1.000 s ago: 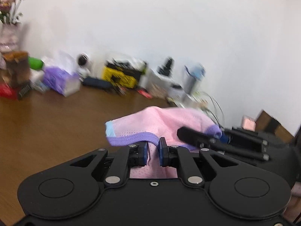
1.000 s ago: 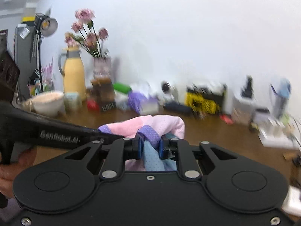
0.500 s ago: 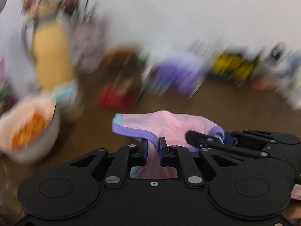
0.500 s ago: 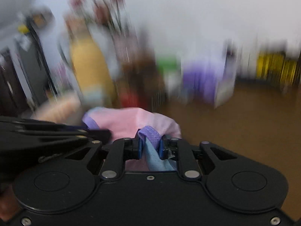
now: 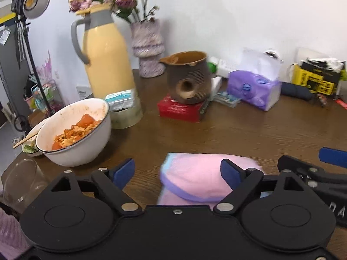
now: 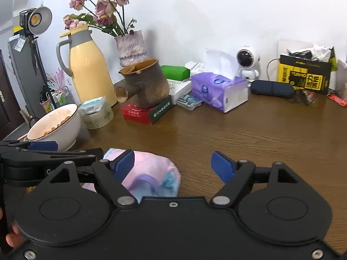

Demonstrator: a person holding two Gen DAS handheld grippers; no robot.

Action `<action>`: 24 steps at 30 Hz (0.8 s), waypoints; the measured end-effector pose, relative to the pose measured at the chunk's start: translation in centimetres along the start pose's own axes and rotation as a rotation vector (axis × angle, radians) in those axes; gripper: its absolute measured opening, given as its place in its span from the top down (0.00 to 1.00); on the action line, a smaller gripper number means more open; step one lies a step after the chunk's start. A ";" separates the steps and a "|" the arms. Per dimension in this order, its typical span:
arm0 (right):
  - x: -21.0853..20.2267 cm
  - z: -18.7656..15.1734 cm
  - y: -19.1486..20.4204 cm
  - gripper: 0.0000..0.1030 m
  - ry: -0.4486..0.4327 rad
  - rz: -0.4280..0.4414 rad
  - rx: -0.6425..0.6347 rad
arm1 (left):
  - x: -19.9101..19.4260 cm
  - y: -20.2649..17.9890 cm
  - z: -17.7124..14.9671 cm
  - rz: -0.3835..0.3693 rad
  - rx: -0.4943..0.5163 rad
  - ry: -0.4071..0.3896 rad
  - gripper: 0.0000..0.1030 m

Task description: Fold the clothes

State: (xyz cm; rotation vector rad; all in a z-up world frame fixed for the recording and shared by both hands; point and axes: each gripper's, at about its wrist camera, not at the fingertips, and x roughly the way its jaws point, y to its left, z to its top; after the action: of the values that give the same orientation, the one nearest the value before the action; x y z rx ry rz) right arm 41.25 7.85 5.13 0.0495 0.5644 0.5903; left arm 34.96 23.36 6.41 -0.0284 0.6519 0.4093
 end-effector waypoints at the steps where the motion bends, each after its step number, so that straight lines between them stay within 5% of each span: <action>1: -1.0 -0.3 -1.3 0.18 -0.012 -0.028 -0.003 | -0.8 -1.1 -0.8 -0.035 0.005 -0.007 0.11; 13: -13.0 -3.9 -19.5 0.17 -0.006 -0.339 0.091 | -4.0 -18.3 -2.4 -0.305 0.128 -0.043 0.10; 18: -16.9 -5.6 -24.5 0.17 -0.014 -0.378 0.170 | -5.7 -21.2 -3.4 -0.360 0.126 -0.054 0.10; 24: -19.1 -6.4 -24.8 0.17 -0.027 -0.355 0.146 | -7.4 -21.6 -4.4 -0.332 0.129 -0.056 0.10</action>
State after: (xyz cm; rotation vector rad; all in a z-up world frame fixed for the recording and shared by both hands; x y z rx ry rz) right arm 37.60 -23.85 4.06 0.0927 0.5728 0.2028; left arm 35.27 0.12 5.05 -0.0027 0.6045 0.0474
